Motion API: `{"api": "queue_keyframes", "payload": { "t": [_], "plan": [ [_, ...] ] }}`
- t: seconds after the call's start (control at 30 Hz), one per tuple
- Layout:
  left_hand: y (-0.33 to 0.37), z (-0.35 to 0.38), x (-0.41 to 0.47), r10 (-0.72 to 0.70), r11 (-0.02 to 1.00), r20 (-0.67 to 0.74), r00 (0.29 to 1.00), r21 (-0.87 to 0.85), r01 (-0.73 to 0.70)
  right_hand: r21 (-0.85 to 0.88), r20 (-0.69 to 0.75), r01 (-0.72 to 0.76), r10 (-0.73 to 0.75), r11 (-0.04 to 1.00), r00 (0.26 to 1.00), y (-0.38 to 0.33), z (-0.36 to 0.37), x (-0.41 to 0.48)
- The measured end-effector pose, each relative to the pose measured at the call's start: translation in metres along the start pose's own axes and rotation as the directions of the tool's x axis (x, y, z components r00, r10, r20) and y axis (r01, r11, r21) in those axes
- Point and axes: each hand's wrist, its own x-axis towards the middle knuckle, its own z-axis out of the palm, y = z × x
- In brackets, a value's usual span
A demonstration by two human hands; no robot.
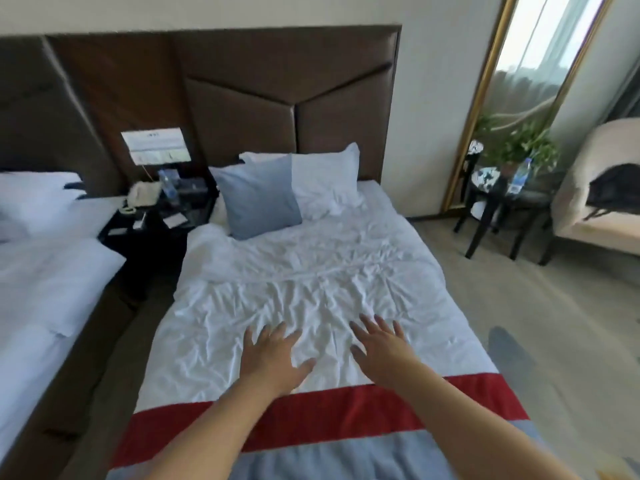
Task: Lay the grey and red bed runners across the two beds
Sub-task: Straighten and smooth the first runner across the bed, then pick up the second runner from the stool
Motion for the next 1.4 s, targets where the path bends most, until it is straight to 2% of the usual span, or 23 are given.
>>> {"api": "queue_keyframes", "payload": {
  "t": [0.17,0.3,0.47,0.67,0.77,0.83,0.9,1.07,1.17,1.3,1.4],
  "plan": [
    [0.027,-0.205,0.007,0.004,1.000,-0.283,0.959,-0.017,-0.010,-0.055,-0.201,0.044,-0.055,0.998,0.978,-0.015,-0.200,-0.003],
    [0.051,-0.301,-0.009,0.019,0.998,-0.374,0.927,-0.050,-0.040,-0.135,-0.304,0.078,-0.117,0.988,0.946,-0.016,-0.299,-0.019],
    [0.084,-0.345,-0.019,0.041,0.999,-0.490,0.871,-0.003,-0.048,-0.194,-0.381,0.032,-0.105,0.980,0.919,0.004,-0.353,-0.043],
    [0.138,-0.351,-0.014,0.180,0.984,-0.461,0.869,0.079,-0.162,-0.158,-0.418,-0.094,0.020,0.983,0.908,0.064,-0.375,-0.091],
    [0.202,-0.366,-0.010,0.292,0.954,-0.465,0.836,0.078,-0.289,-0.133,-0.464,-0.214,0.130,0.968,0.876,0.109,-0.387,-0.147],
    [0.264,-0.365,-0.021,0.440,0.890,-0.458,0.772,0.110,-0.442,-0.086,-0.510,-0.327,0.241,0.941,0.826,0.141,-0.384,-0.203],
    [0.337,-0.354,-0.047,0.600,0.788,-0.421,0.681,0.166,-0.592,-0.005,-0.540,-0.469,0.392,0.883,0.744,0.173,-0.371,-0.272],
    [0.492,-0.308,-0.170,0.873,0.452,-0.316,0.371,0.243,-0.858,0.118,-0.457,-0.788,0.738,0.604,0.496,0.230,-0.313,-0.466],
    [0.564,-0.274,-0.253,0.947,0.261,-0.253,0.198,0.244,-0.934,0.183,-0.396,-0.885,0.856,0.428,0.332,0.243,-0.276,-0.571],
    [0.630,-0.232,-0.335,0.978,0.096,-0.205,0.046,0.240,-0.966,0.261,-0.337,-0.932,0.929,0.250,0.154,0.252,-0.236,-0.673],
    [0.676,-0.190,-0.388,0.989,-0.006,-0.144,-0.041,0.233,-0.972,0.290,-0.284,-0.946,0.957,0.144,0.059,0.266,-0.199,-0.743]
  ]
}}
